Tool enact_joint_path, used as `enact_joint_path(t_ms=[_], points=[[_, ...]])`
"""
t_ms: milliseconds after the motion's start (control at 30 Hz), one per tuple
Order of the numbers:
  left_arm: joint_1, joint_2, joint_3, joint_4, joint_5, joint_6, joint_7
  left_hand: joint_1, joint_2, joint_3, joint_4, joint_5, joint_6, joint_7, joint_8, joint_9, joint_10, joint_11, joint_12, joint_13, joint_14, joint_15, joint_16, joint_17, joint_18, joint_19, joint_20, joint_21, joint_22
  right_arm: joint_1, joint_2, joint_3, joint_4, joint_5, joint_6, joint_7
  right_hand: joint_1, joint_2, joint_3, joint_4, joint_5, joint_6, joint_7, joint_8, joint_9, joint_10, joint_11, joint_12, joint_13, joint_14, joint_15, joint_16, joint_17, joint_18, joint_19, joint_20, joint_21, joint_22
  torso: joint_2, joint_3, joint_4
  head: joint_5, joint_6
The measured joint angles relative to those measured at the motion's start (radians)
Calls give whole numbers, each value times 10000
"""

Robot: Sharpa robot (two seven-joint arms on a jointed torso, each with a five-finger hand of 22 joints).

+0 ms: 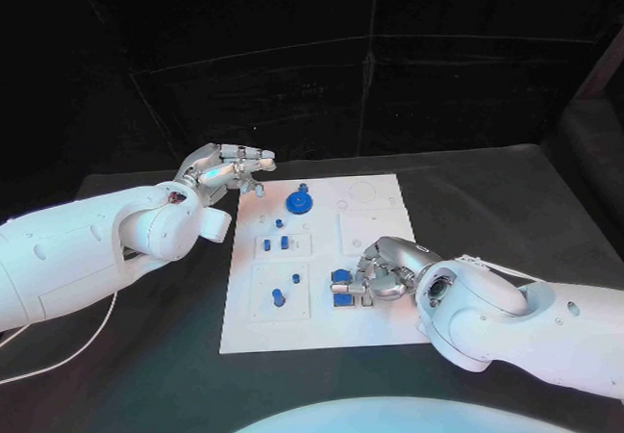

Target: Assemble the parts on the task board

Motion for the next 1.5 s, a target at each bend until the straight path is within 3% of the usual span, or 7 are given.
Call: enact_joint_path(t_ms=[100, 167, 400, 600, 900, 1133, 1500], points=[[0, -2, 0, 2, 0, 0, 0, 0, 0, 0, 0, 0, 0, 0, 0, 0, 0, 0, 0, 0, 0, 0, 0, 0, 0, 0, 0, 0, 0, 0, -28, 0, 43, -66, -1, 1, -57, 54, 227, -24, 90, -11, -10, 51, 48, 0, 0, 0, 2, 0, 0, 0, 0, -1, 0, 0, 0, 0, -5, 2, -5, 3, -3], [0, -3, 0, 2, 0, 0, 0, 0, 0, 0, 0, 0, 0, 0, 0, 0, 0, 0, 0, 0, 0, 0, 0, 0, 0, 0, 0, 0, 1, 0, -48, 0, 64, -93, 0, 29, 186, 281, 387, -48, 313, -29, -29, 112, 87, 0, 0, 0, 22, 0, 0, 0, -1, 0, 0, 0, 0, 0, -5, 4, -8, 4, -10], [1, -8, 0, 2, 0, 1, 0, 0, 0, -29, -29, 0, -36, 36, 0, 1, 0, 0, 49, 11, 0, 0, 0, -18, 1, 0, 0, 0, 1, 2, -127, 4, 104, -154, 78, 253, 2196, 522, 590, -463, 374, -60, -60, 206, 233, 38, -38, 0, 131, 0, 0, 0, -2, 1, 0, 0, 0, -1, -5, 4, -13, 0, -21], [1, -10, 0, 1, 0, 2, -2, 0, 0, -28, -28, 0, -36, 36, 0, 1, 0, 0, 49, 10, 0, 0, 0, -18, 0, 0, 0, 0, 1, 5, -111, 4, 83, -313, 185, 382, 3078, 714, 641, -926, 374, -60, -60, 283, 320, 57, -56, 0, 192, 0, 1, 0, -2, 0, 0, 0, 39, -1, -5, 3, -13, -12, -38], [1, -11, 0, -7, 0, 3, -3, 0, 0, -28, -28, 0, -36, 36, 0, 1, 0, 0, 49, 9, 0, 0, 0, -17, 0, 0, 0, 0, 2, 5, -59, 4, 27, -597, 232, 441, 3224, 852, 617, -1013, 374, -23, -96, 341, 344, 118, -67, 50, 250, 0, 1, 0, -3, 1, 0, 0, 39, -1, -5, 1, -5, -7, -55], [1, -4, 0, -16, 0, 3, -3, 0, 0, -28, -28, 0, -36, 36, 0, 2, 0, 0, 49, 9, 0, 0, 0, -17, 0, 0, 0, 0, 3, 4, -197, 3, 92, -704, 112, 578, 3223, 852, 448, -981, 695, -23, -96, 341, 366, 166, -88, 50, 279, 0, 1, 0, -3, 0, -1, 0, 76, -2, -5, 7, -12, -4, -56], [0, 22, 0, -68, 0, 8, -5, 0, 0, -28, -28, 0, -36, 35, 0, 2, 0, 0, 49, 8, 0, 0, 0, -16, 1, 1, 0, 0, 3, 2, -453, 1, 319, -480, -54, 1383, 3142, 932, 278, -867, 696, -23, -96, 377, 386, 213, -64, 153, 373, 0, 1, 0, -5, 0, -1, 0, 117, -2, -3, 13, -10, 14, -53]])
